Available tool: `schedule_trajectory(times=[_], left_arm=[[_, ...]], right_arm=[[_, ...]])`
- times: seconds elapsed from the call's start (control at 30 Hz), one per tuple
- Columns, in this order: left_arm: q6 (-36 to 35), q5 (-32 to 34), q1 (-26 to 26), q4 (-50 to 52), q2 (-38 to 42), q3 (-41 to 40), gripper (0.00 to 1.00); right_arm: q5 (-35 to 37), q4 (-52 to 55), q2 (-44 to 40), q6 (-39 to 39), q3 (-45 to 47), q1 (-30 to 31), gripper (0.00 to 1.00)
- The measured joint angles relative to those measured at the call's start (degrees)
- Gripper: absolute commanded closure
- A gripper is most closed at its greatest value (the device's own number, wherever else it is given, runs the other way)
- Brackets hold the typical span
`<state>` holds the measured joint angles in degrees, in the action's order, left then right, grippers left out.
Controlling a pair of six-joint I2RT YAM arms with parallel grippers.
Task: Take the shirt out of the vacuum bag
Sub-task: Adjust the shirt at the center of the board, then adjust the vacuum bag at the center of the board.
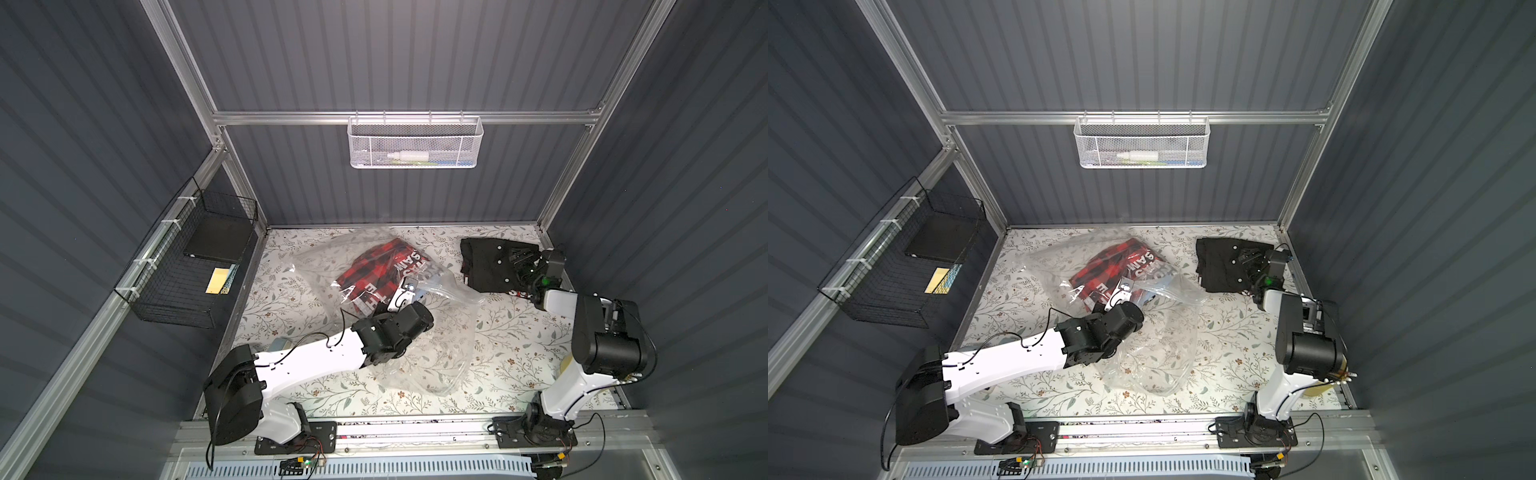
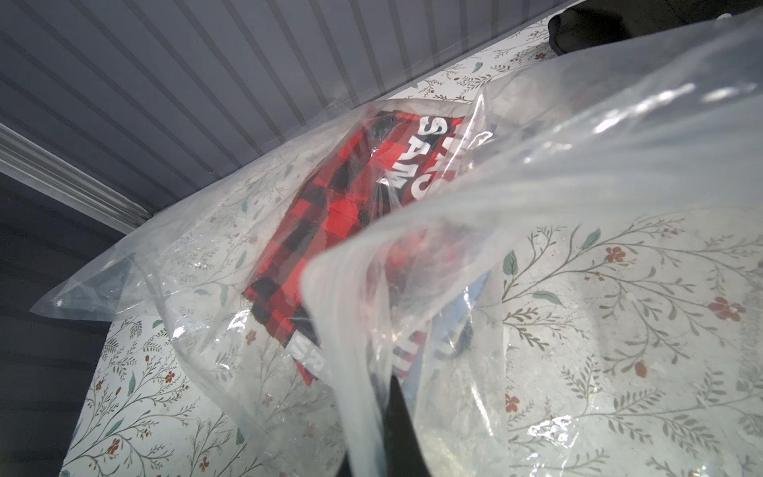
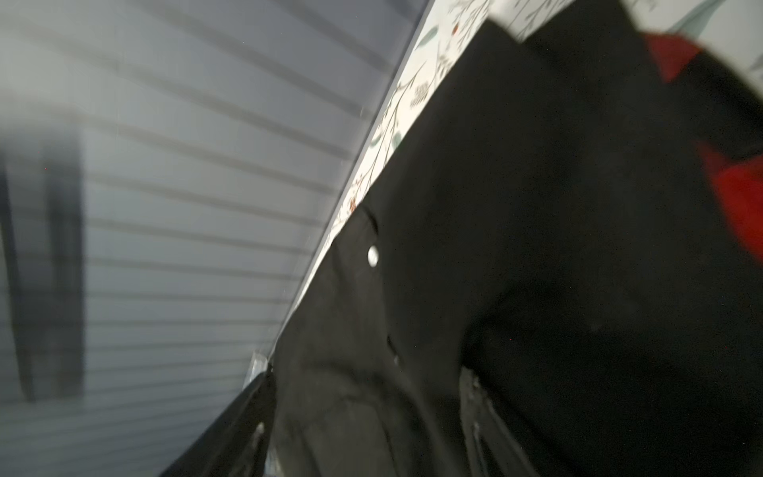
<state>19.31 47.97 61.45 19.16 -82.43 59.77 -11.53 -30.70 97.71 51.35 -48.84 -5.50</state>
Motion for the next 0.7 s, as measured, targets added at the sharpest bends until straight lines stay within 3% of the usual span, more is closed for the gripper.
schedule_trajectory(times=[0.2, 0.47, 0.63, 0.7], left_arm=[[0.83, -0.22, 0.00, -3.87, -0.76, 0.00, 1.00], [2.03, -0.35, 0.00, -7.04, -0.87, 1.31, 1.00], [2.99, -0.57, 0.00, -9.79, -0.87, 1.79, 1.00], [3.34, -0.87, 0.00, -10.75, -0.87, 1.79, 1.00]], right_arm=[[9.07, 5.29, -16.28, -7.58, 1.29, 12.09, 0.27], [16.48, 13.42, -36.35, -14.19, 6.56, 22.03, 0.29], [19.26, 20.79, -47.21, -16.70, 6.75, 29.00, 0.33], [20.52, 23.61, -51.04, -17.22, 6.73, 31.08, 0.40]])
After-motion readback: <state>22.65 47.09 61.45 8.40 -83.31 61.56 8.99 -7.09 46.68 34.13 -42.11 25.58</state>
